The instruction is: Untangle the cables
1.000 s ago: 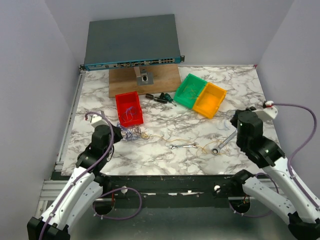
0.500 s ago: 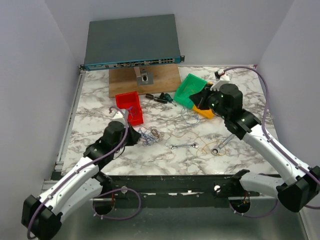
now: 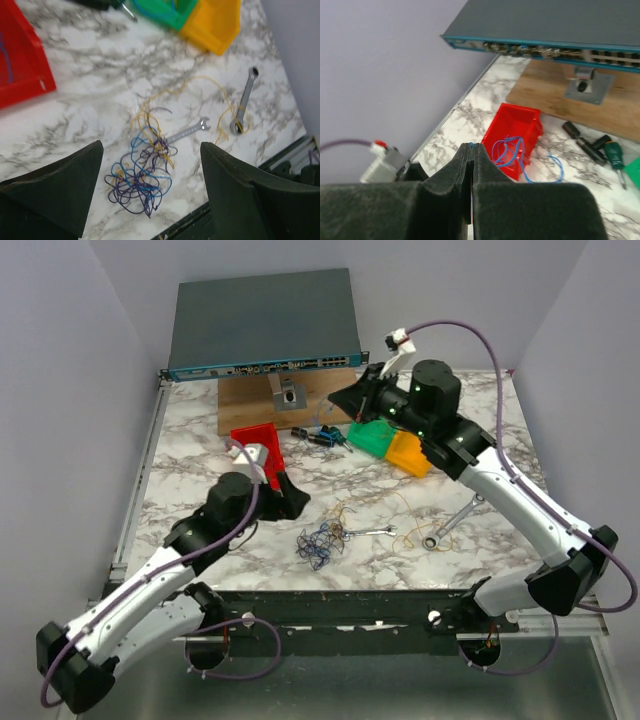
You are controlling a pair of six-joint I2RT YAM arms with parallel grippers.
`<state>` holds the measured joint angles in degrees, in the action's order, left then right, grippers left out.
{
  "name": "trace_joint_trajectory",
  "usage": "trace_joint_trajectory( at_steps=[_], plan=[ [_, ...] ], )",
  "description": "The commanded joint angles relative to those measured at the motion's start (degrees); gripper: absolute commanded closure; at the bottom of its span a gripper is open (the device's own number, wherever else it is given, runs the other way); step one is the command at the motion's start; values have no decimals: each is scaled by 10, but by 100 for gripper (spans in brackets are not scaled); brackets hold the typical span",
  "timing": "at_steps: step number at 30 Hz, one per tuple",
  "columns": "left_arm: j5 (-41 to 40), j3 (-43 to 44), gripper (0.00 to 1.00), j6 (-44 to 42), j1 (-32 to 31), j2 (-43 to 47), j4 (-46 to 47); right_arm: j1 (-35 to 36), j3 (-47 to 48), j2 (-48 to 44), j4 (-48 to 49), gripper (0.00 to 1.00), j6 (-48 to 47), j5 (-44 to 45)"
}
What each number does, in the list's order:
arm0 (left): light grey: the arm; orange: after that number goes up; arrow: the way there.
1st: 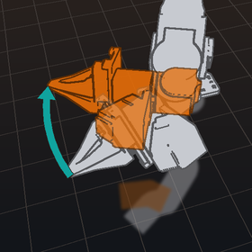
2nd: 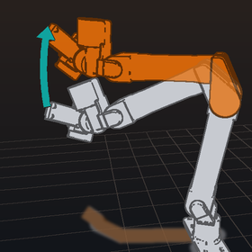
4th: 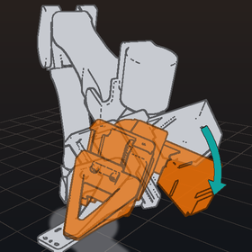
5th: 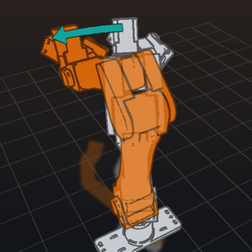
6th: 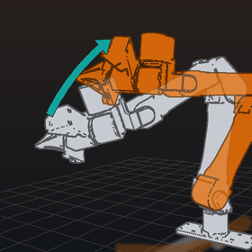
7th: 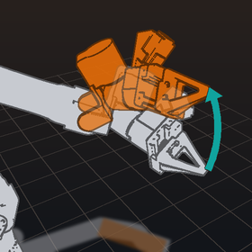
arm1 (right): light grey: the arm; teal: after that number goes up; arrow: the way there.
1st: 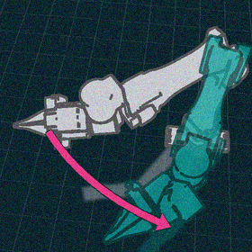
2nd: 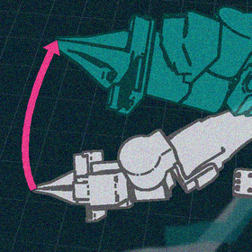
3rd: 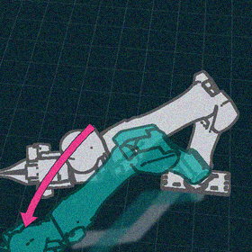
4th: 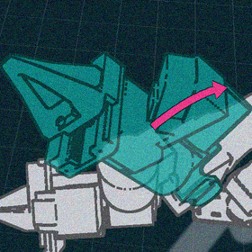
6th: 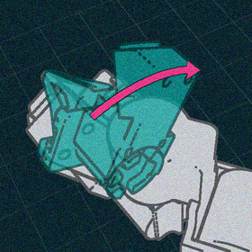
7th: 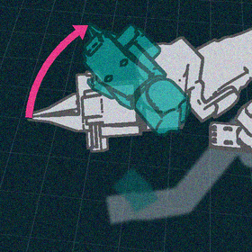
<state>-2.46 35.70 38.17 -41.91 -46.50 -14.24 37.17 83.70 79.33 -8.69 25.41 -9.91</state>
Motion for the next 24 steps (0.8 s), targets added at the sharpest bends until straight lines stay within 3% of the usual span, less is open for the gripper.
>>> trace_joint_trajectory(
  at_steps=[1, 4, 8, 18, 24],
  plan=[
    [6, 63, 19, -45, 103, 70, -93, 49, 65, 60, -11, 99, -29, 8],
    [1, 91, 19, -62, 167, 102, -148, 71, 101, 101, -6, 99, -29, 8],
    [-13, 118, 19, -82, 208, 132, -194, 89, 139, 152, 9, 99, -25, 8],
    [-67, 173, 19, -136, 234, 99, -265, 99, 224, 304, 47, 99, -15, 9],
    [-59, 169, 21, -142, 247, 98, -253, 99, 208, 381, 79, 99, -3, 44]
  ],
)
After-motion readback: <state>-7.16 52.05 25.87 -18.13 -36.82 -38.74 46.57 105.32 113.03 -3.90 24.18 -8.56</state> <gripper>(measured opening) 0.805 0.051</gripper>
